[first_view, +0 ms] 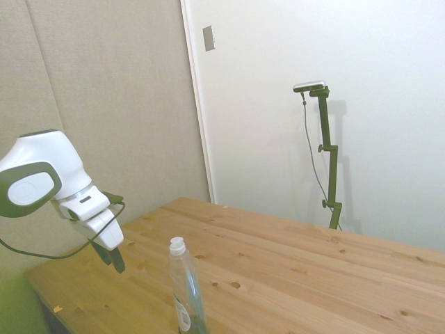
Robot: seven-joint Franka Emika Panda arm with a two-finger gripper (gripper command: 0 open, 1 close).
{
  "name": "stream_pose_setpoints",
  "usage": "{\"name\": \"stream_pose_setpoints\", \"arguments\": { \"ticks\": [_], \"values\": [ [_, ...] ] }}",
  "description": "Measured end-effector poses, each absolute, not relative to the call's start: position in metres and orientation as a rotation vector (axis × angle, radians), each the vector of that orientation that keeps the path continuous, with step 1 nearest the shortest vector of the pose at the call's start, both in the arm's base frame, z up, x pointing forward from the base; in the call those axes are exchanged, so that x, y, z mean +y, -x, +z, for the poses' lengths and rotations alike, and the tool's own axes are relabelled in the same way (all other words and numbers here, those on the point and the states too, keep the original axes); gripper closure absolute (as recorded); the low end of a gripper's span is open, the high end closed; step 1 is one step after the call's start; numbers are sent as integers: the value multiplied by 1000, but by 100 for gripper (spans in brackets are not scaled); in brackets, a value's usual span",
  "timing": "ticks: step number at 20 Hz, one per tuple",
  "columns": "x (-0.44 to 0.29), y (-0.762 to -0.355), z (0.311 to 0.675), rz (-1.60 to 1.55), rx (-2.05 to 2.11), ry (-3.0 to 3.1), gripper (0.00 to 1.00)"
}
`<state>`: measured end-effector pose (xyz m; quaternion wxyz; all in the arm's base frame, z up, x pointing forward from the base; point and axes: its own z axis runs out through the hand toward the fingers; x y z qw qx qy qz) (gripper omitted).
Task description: Knock down the dish soap
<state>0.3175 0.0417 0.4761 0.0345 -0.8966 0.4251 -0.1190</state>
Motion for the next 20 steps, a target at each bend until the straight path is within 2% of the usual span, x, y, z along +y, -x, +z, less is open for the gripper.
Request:
{"name": "stream_pose_setpoints", "arguments": {
  "ticks": [12,20],
  "values": [
    [-53,-274,518,-476,1578,2639,100],
    [-115,-275,511,-569,1716,2606,100]
  ]
}}
